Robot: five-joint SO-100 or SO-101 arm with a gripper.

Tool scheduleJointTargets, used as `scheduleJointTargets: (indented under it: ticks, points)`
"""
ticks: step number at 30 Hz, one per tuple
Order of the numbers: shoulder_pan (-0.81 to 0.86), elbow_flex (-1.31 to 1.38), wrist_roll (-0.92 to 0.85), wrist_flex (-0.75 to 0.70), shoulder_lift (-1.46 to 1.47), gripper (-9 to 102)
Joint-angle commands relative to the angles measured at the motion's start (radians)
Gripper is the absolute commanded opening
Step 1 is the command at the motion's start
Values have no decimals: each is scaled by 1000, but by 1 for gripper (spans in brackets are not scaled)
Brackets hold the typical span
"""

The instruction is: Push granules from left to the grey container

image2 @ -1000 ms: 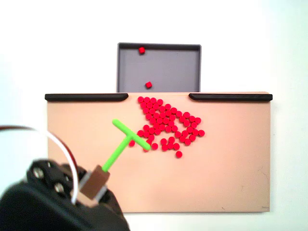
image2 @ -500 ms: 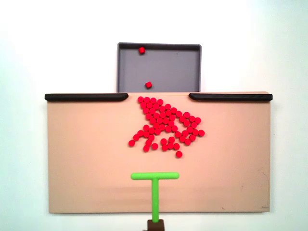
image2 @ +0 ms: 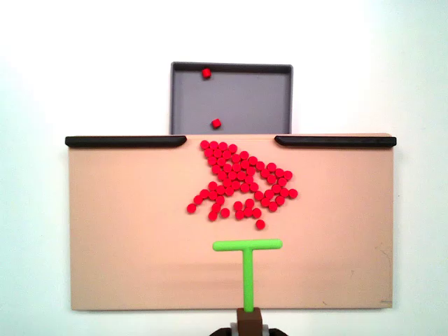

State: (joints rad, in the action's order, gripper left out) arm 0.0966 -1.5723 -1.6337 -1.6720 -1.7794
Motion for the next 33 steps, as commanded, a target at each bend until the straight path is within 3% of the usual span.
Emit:
scheduleJointTargets:
  ticks: [1,8,33]
  points:
    - [-9,20,12,5,12,0]
    - [-9,20,92,48,44,0]
    - [2,8,78,48,74,0]
